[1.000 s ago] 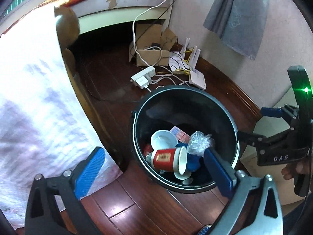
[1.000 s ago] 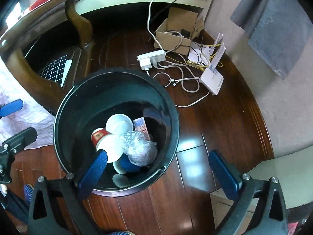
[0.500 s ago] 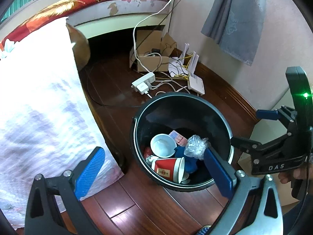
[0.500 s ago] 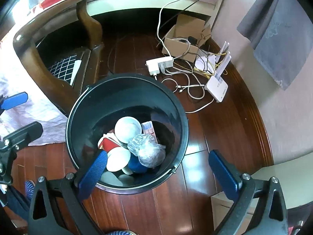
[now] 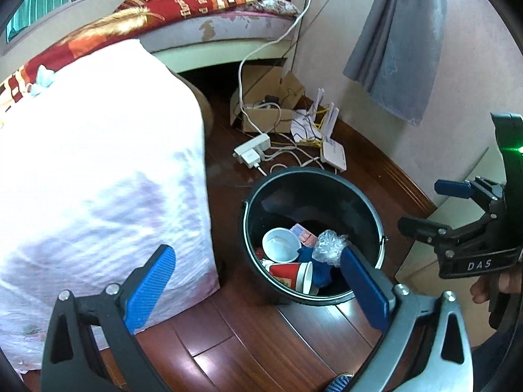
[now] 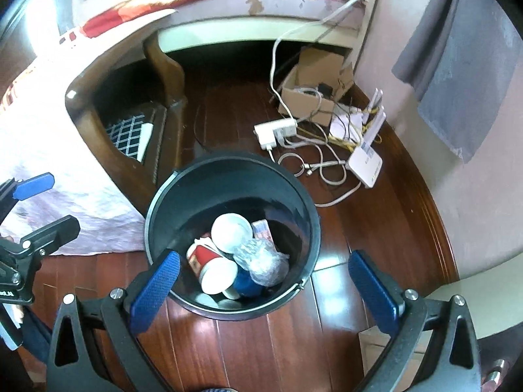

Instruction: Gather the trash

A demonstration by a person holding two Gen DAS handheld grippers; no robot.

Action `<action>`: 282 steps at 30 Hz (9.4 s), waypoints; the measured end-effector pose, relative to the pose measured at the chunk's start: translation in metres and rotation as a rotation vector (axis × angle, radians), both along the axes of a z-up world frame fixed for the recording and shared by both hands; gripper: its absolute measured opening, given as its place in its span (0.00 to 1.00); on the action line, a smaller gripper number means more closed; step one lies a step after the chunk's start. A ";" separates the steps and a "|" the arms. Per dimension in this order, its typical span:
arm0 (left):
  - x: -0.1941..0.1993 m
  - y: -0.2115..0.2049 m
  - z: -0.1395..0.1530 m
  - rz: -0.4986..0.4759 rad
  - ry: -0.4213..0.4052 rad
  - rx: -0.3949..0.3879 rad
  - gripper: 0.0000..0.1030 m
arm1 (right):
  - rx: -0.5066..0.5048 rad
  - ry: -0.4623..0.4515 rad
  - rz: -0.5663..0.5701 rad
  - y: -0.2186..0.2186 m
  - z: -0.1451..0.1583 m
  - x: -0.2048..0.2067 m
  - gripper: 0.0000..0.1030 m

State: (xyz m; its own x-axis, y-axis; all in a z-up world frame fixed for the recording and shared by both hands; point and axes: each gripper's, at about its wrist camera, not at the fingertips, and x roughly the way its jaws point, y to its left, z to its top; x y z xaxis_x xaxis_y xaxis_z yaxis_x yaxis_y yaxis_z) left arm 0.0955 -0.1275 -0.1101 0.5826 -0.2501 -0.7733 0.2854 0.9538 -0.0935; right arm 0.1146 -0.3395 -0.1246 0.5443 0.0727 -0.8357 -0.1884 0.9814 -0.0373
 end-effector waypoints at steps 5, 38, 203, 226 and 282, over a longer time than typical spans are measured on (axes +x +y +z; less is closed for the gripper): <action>-0.006 0.013 0.020 0.010 -0.046 0.004 0.98 | 0.045 -0.050 0.011 0.013 0.023 -0.007 1.00; -0.012 0.259 0.094 0.460 -0.283 0.002 0.98 | 0.165 -0.251 0.385 0.247 0.115 0.037 1.00; 0.047 -0.045 -0.052 -0.221 0.153 -0.113 0.51 | 0.099 0.037 0.058 -0.002 -0.053 0.014 0.37; 0.046 -0.014 -0.071 -0.080 0.123 0.004 0.98 | -0.019 0.098 -0.024 -0.004 -0.083 0.030 1.00; -0.144 0.093 0.099 0.151 -0.368 0.044 0.99 | 0.082 -0.500 0.010 0.107 0.136 -0.169 1.00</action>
